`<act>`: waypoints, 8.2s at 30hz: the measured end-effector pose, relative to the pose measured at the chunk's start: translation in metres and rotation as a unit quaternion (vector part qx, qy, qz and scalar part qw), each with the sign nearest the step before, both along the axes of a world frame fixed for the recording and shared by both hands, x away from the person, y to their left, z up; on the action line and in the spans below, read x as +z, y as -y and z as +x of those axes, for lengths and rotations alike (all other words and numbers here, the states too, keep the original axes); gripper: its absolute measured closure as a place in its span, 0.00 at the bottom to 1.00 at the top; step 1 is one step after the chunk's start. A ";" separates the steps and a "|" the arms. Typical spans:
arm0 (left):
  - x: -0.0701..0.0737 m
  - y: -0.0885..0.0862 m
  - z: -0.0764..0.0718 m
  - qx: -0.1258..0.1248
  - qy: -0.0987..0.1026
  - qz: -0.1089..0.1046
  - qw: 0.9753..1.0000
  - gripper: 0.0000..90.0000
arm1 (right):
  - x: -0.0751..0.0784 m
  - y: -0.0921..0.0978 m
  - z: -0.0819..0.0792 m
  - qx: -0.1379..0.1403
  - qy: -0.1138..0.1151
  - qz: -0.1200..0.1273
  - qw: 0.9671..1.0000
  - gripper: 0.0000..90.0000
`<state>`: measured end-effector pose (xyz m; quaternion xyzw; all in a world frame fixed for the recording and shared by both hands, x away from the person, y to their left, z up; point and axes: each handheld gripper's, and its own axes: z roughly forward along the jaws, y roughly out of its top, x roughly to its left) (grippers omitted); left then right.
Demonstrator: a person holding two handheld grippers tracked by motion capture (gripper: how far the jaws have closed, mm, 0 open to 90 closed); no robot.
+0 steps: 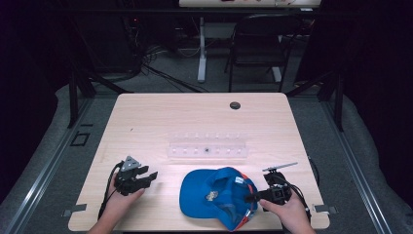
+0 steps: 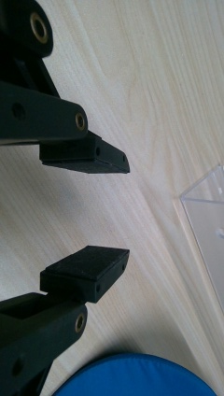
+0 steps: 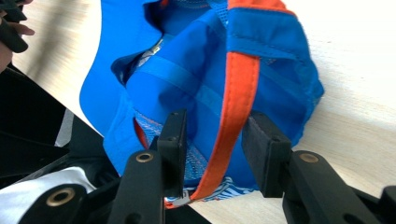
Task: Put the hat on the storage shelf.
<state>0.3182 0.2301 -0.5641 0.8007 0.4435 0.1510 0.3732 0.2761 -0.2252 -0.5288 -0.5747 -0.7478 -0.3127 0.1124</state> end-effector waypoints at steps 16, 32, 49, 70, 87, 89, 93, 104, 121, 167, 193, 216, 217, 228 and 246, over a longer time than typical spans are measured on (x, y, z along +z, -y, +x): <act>0.000 0.000 0.000 -0.001 0.000 0.000 1.000 0.58 | 0.011 -0.001 0.001 0.008 -0.002 0.022 1.000 0.81; 0.000 0.001 0.000 -0.004 0.000 0.003 1.000 0.58 | 0.020 -0.001 0.005 -0.006 -0.017 0.012 1.000 0.86; -0.001 0.001 0.000 -0.005 0.000 0.003 1.000 0.58 | 0.039 0.005 0.022 -0.030 -0.029 -0.002 0.999 0.86; -0.002 0.003 -0.001 -0.002 0.001 0.003 1.000 0.58 | 0.069 0.006 0.041 -0.040 -0.035 -0.044 0.998 0.86; -0.002 0.004 -0.001 -0.009 0.000 0.005 1.000 0.58 | 0.094 0.005 0.052 -0.026 -0.046 -0.090 0.995 0.87; -0.002 0.004 -0.001 -0.009 0.000 0.005 1.000 0.58 | 0.097 0.005 0.053 -0.037 -0.047 -0.091 0.994 0.87; -0.002 0.003 0.000 -0.008 -0.001 0.005 1.000 0.58 | 0.103 0.006 0.056 -0.041 -0.049 -0.095 0.993 0.87; -0.002 0.004 -0.001 -0.009 0.000 0.006 1.000 0.58 | 0.124 0.006 0.064 -0.044 -0.051 -0.113 0.991 0.87; -0.002 0.004 -0.001 -0.009 -0.001 0.005 1.000 0.58 | 0.143 0.018 0.080 -0.059 -0.082 -0.088 0.991 0.87; -0.003 0.007 -0.002 -0.012 0.002 0.010 1.000 0.58 | 0.160 0.002 0.092 -0.030 -0.111 0.160 0.980 0.87; -0.003 0.009 -0.002 -0.018 -0.001 0.007 1.000 0.58 | 0.187 -0.008 0.101 -0.030 -0.076 0.214 0.973 0.87; -0.003 0.012 -0.003 -0.024 0.001 0.008 1.000 0.57 | 0.207 -0.022 0.121 -0.042 -0.052 0.227 0.972 0.87; -0.003 0.012 -0.003 -0.024 0.001 0.008 1.000 0.57 | 0.207 -0.022 0.121 -0.042 -0.052 0.227 0.972 0.87; -0.001 0.017 -0.006 -0.044 0.003 0.005 0.999 0.58 | 0.212 -0.022 0.133 -0.056 -0.047 0.236 0.969 0.87; 0.032 0.108 -0.026 -0.148 0.102 -0.028 0.983 0.57 | 0.213 -0.030 0.141 -0.057 -0.036 0.248 0.966 0.87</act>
